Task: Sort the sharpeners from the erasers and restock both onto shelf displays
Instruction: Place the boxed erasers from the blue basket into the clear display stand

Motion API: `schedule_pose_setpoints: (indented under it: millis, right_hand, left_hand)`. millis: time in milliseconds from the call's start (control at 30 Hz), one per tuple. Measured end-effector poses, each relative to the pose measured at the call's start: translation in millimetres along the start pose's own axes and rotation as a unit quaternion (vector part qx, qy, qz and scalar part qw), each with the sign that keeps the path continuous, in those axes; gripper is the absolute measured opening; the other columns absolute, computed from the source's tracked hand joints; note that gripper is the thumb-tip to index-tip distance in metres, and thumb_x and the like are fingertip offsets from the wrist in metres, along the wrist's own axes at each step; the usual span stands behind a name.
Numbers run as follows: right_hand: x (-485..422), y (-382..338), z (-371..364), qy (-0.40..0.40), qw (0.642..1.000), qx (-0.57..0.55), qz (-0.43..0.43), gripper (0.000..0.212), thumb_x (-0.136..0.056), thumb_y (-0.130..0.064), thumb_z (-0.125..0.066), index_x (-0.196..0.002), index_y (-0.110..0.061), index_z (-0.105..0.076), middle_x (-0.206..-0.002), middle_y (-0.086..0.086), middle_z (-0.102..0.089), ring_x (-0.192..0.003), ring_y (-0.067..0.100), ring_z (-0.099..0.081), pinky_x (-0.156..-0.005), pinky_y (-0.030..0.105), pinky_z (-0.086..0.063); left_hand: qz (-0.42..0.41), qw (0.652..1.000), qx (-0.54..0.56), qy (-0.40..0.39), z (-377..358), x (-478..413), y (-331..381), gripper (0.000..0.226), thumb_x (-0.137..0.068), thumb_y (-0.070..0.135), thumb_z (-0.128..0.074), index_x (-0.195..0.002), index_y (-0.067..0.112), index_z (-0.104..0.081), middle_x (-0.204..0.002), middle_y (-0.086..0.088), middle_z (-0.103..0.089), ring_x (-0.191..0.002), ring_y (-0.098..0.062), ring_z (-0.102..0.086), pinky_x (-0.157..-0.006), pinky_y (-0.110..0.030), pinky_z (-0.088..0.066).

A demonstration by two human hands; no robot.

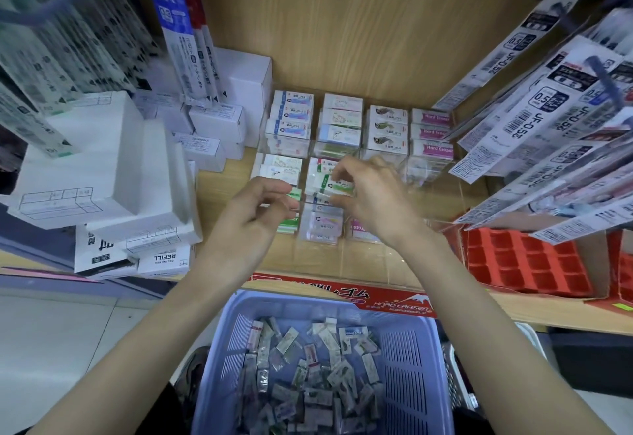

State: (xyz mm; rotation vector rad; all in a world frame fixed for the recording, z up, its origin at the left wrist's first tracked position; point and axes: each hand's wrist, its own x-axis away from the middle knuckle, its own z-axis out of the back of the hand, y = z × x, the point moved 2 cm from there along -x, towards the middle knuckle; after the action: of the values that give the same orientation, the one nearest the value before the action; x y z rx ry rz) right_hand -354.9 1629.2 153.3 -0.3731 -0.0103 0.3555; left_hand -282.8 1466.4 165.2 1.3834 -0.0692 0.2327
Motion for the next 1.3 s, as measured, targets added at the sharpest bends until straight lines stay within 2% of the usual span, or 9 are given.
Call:
schedule_pose_setpoints:
  millis: [100,300,467,600,700,967,1100,1200,1300]
  right_hand:
    - [-2.5,2.3,6.5,-0.029,1.0,0.0,0.006,0.028,-0.082,-0.032,-0.071,-0.104,-0.019,-0.059,-0.077,-0.015,-0.044,-0.094,0.012,-0.04,-0.076,0.026,-0.029]
    - [-10.1,-3.4,3.1,-0.077,0.994,0.054,0.059,0.02,-0.085,-0.022,-0.069,-0.095,-0.021,-0.052,-0.1,0.002,-0.063,-0.091,0.026,-0.059,-0.074,0.036,-0.049]
    - [-8.9,10.5,-2.8,-0.081,0.996,0.004,0.032,0.01,-0.088,-0.015,-0.065,-0.097,-0.011,-0.063,-0.111,0.003,-0.06,-0.1,0.021,-0.057,-0.076,0.025,-0.038]
    - [5.7,21.9,-10.5,-0.039,0.998,-0.032,0.031,0.022,-0.094,-0.024,-0.056,-0.098,-0.008,-0.071,-0.124,0.0,-0.059,-0.111,0.022,-0.054,-0.087,0.027,-0.039]
    - [14.9,20.7,-12.6,0.001,0.999,0.022,0.047,0.033,-0.097,-0.037,-0.047,-0.098,-0.015,-0.071,-0.109,-0.007,-0.063,-0.101,0.018,-0.053,-0.07,0.029,-0.038]
    - [99.9,-11.9,-1.4,0.093,0.955,-0.276,0.05,0.025,-0.093,-0.024,-0.05,-0.09,-0.007,-0.068,-0.084,-0.001,-0.066,-0.069,0.007,-0.053,-0.064,0.011,-0.037]
    - [171.2,-0.8,-72.9,-0.034,0.973,-0.225,0.033,0.037,-0.093,-0.038,-0.039,-0.083,-0.01,-0.061,-0.067,-0.005,-0.055,-0.06,0.009,-0.047,-0.058,0.032,-0.04]
    - [201.7,43.3,-159.0,-0.201,0.963,-0.161,-0.076,0.039,-0.095,-0.044,-0.043,-0.094,-0.011,-0.063,-0.08,-0.001,-0.063,-0.073,0.02,-0.058,-0.069,0.041,-0.048]
    - [220.1,84.1,-233.3,-0.268,0.936,-0.17,-0.151,0.03,-0.093,-0.034,-0.056,-0.105,-0.007,-0.064,-0.105,0.014,-0.065,-0.094,0.031,-0.062,-0.083,0.046,-0.049]
  left_hand:
    - [-0.002,1.0,0.012,0.016,2.8,-0.4,2.0,0.021,-0.094,0.004,-0.048,-0.092,0.022,-0.058,-0.087,0.007,-0.068,-0.073,0.005,-0.064,-0.076,-0.015,-0.046]
    - [-0.015,1.0,0.006,0.022,4.5,-0.7,0.9,0.021,-0.094,0.002,-0.046,-0.092,0.02,-0.058,-0.087,0.005,-0.068,-0.073,0.004,-0.064,-0.074,-0.013,-0.046]
    - [-0.025,0.999,-0.004,0.025,5.6,-1.1,2.2,0.024,-0.095,0.001,-0.046,-0.091,0.021,-0.058,-0.085,0.005,-0.069,-0.072,0.003,-0.064,-0.071,-0.01,-0.046]
    - [-0.027,0.999,-0.006,0.03,6.8,-1.2,1.6,0.024,-0.095,0.003,-0.046,-0.09,0.023,-0.058,-0.084,0.008,-0.069,-0.073,0.003,-0.064,-0.072,-0.013,-0.047]
    - [-0.036,0.999,-0.009,0.027,8.3,-0.9,0.4,0.026,-0.094,0.002,-0.046,-0.089,0.024,-0.059,-0.084,0.008,-0.069,-0.074,0.003,-0.065,-0.072,-0.012,-0.047]
    - [-0.079,0.984,-0.121,-0.106,-4.1,31.8,-32.6,0.021,-0.093,0.006,-0.052,-0.088,0.025,-0.058,-0.089,0.003,-0.067,-0.083,-0.007,-0.065,-0.075,-0.019,-0.048]
    - [-0.221,0.902,-0.355,-0.112,0.1,70.6,-110.2,0.021,-0.09,0.017,-0.044,-0.104,0.009,-0.058,-0.105,-0.007,-0.056,-0.099,-0.02,-0.054,-0.079,-0.034,-0.044]
    - [-0.187,0.901,-0.387,-0.065,14.1,95.0,-176.8,0.029,-0.089,0.021,-0.044,-0.111,0.007,-0.057,-0.113,-0.012,-0.052,-0.106,-0.029,-0.052,-0.085,-0.047,-0.046]
    - [-0.153,0.893,-0.422,-0.033,15.5,109.4,-225.4,0.037,-0.089,0.028,-0.047,-0.124,0.015,-0.048,-0.129,-0.021,-0.043,-0.114,-0.038,-0.045,-0.09,-0.046,-0.041]
